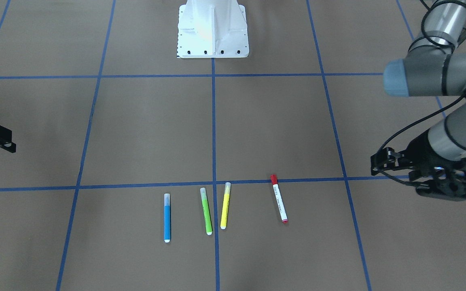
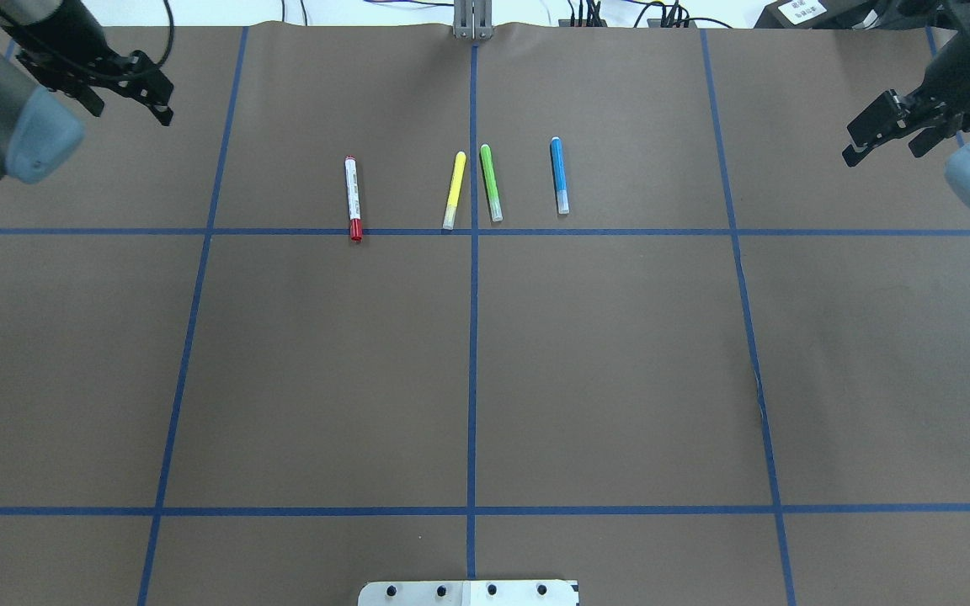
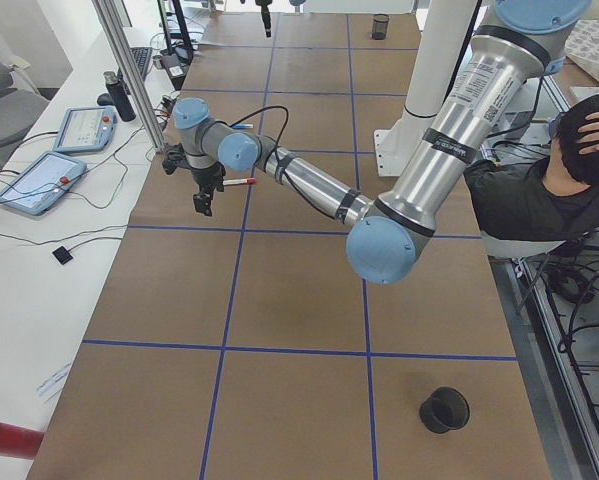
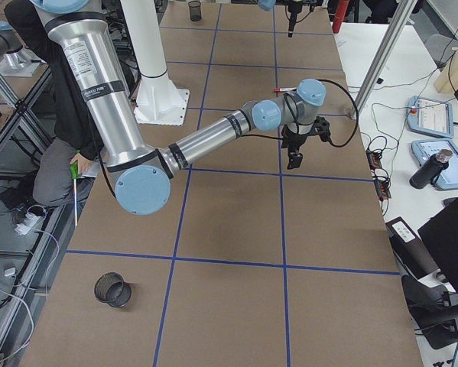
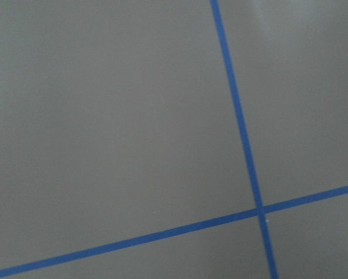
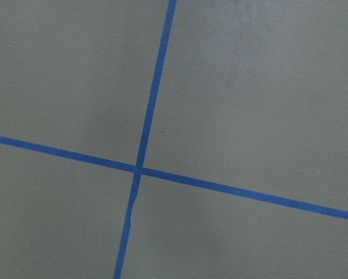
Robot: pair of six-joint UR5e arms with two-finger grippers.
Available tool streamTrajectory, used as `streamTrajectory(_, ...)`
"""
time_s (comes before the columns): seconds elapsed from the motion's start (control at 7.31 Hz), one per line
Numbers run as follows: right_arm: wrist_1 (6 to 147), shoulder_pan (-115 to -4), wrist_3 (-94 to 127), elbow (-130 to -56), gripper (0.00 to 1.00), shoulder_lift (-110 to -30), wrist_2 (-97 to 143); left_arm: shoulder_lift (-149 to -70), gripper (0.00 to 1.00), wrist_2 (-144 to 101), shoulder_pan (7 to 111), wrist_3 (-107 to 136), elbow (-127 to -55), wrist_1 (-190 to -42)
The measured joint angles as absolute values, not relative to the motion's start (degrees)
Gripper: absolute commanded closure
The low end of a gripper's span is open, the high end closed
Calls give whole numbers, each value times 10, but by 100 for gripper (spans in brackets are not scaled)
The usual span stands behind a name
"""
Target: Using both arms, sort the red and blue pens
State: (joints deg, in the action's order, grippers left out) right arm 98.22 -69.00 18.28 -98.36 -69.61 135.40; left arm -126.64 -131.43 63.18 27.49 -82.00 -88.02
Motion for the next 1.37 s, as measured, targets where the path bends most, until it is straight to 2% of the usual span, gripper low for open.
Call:
streamTrajectory(0.55,961,-653,238,-981,0,-687,1351,-1384,0,-1269,536,424,-708,-904)
streamTrajectory(0.96,927,-635,245,-979,0,-686,1341,-1397,0,-1216,485,529,-643,-1013)
streamTrajectory(1.37,922,-619,286,-971,0,-675,1338,-1403,3,-1209,469,558,-627,-1041)
